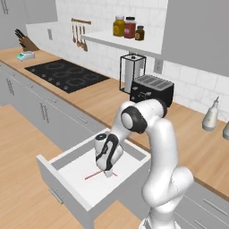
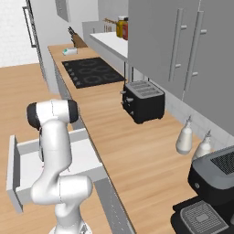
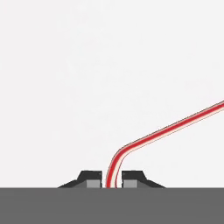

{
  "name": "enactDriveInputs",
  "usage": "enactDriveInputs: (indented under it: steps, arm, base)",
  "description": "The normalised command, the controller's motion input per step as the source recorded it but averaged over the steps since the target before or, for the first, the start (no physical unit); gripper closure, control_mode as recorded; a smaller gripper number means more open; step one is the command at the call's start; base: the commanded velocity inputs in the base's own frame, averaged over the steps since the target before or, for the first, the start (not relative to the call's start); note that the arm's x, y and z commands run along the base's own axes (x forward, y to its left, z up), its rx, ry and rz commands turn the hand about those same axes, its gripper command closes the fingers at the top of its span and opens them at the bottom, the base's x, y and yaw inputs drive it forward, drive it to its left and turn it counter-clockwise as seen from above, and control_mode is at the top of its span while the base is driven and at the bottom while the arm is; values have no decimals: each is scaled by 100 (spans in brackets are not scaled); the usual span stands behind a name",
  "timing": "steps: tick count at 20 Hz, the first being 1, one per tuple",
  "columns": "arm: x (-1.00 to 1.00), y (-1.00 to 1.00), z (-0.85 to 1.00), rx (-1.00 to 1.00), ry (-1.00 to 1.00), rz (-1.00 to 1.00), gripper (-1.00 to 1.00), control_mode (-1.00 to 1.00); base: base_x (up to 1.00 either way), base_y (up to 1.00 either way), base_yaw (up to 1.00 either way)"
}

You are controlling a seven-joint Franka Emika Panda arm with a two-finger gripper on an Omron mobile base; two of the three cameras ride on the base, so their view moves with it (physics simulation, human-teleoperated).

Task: Take a straw from the drawer in front and place it inside the glass cup on the dining counter.

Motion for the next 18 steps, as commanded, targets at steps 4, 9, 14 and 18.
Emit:
enactDriveInputs:
  steps: [4, 9, 14, 18]
  arm:
    - [-17, 0, 0, 1, -6, -2, 100, -100]
    - [-19, 6, 66, 6, -11, -1, 100, -100]
    - [-27, 7, 100, 16, -8, 0, 100, -100]
    - [-1, 2, 100, 21, 0, 0, 100, -100]
  base:
    - [0, 0, 0]
    - [0, 0, 0]
    - [0, 0, 0]
    - [0, 0, 0]
